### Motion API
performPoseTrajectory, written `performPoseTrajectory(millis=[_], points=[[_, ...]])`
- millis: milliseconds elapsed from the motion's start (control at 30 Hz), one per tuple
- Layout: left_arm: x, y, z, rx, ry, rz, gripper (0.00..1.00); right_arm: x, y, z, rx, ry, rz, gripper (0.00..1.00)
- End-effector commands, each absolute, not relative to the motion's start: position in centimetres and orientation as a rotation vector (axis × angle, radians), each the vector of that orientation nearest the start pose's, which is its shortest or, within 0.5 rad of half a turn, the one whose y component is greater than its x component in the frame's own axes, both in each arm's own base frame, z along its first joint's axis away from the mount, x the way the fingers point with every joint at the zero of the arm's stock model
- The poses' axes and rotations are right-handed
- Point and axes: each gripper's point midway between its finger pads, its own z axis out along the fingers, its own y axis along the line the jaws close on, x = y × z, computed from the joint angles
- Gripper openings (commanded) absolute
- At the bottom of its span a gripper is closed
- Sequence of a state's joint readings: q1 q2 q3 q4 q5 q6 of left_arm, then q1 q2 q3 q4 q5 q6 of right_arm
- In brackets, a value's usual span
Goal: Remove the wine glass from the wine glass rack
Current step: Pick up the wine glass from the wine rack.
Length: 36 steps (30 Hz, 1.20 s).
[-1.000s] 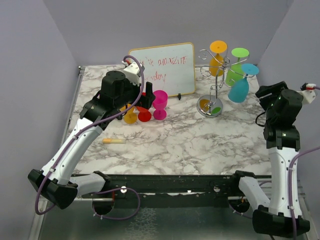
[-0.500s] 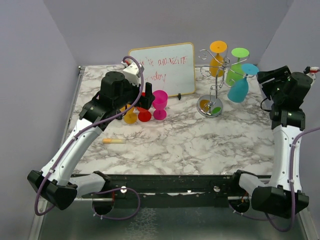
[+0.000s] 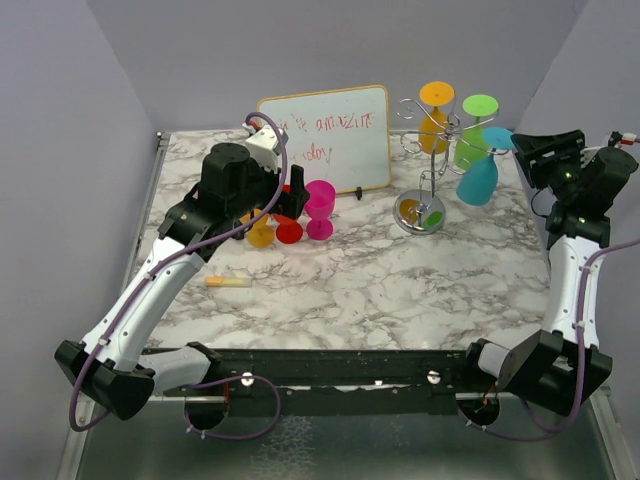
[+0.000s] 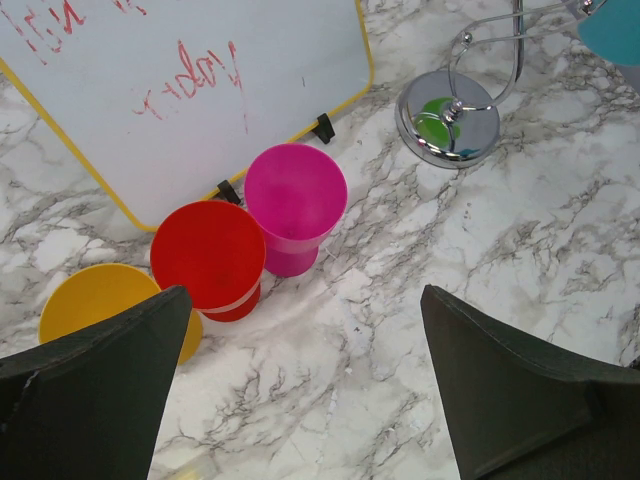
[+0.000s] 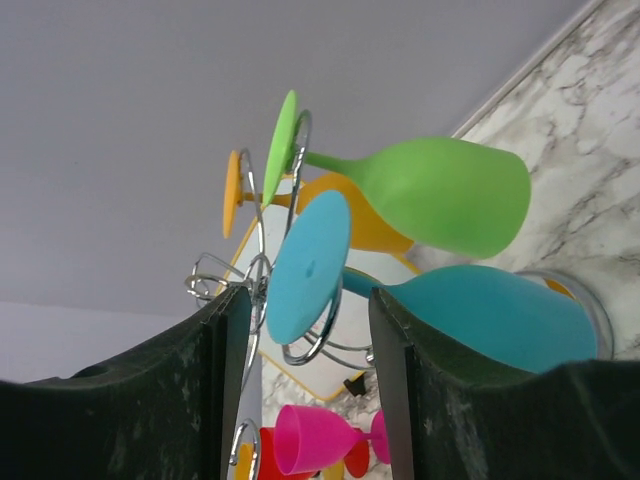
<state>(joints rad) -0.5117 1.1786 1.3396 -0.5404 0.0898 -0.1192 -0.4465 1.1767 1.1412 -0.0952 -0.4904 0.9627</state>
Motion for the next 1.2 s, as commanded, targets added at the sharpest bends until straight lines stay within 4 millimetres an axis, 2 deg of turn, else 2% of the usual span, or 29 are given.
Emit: performPoseTrajectory(millis=[0, 200, 467, 567, 867, 1167], points=[[30.9, -19.6, 32.7, 0.442, 1.925, -0.506, 0.99, 38.7, -4.6, 36.4, 0.756, 1.539, 0.905, 0.53], [30.8, -19.6, 33.0, 0.441, 1.916, -0.509, 0.99, 39.3, -5.1, 36.1, 0.767, 1.525, 0.908, 0.43], [30.8, -19.7, 33.3, 0.438, 1.913, -0.516, 0.99, 40.0, -6.1, 35.5, 0.825, 1.507, 0.879, 0.41], [30.8, -19.7, 33.2, 0.439, 1.913, -0.518, 0.99, 40.3, -6.4, 35.3, 0.844, 1.501, 0.877, 0.38], [30.7, -19.7, 33.2, 0.432, 1.915, -0.523, 0.99, 41.3, -6.2, 35.3, 0.840, 1.478, 0.949, 0.32], [30.7, -19.8, 32.9, 0.435, 1.923, -0.523, 0.99, 40.7, -6.5, 35.3, 0.874, 1.453, 0.924, 0.23]])
